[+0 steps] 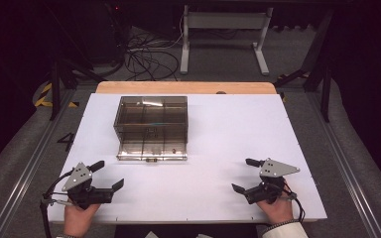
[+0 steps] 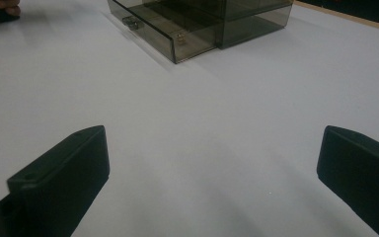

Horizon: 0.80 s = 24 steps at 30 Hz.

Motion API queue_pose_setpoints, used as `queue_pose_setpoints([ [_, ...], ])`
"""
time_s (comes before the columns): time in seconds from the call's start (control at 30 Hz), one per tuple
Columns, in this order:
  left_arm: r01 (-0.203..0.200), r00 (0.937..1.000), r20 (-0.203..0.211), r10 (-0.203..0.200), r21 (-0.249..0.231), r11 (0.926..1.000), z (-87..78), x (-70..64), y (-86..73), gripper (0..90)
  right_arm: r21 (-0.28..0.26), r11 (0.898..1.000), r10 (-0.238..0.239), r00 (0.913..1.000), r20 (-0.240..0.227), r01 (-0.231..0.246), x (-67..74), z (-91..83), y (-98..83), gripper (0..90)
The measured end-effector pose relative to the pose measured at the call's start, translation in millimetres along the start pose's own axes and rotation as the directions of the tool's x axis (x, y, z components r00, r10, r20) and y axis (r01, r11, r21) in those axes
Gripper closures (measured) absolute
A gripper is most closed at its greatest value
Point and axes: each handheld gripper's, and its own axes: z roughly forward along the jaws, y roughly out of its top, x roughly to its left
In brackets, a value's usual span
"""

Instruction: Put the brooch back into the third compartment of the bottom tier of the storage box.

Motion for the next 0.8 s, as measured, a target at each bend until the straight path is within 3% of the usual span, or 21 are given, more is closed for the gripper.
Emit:
queue_pose_setpoints([
  [0.8,0.013,0.9999,-0.009,-0.013,0.0,0.9999,-0.4,0.1,0.2,1.9,-0.001,1.0,0.0,1.0,0.0,0.0,-0.1,-0.1,0.0,0.6],
])
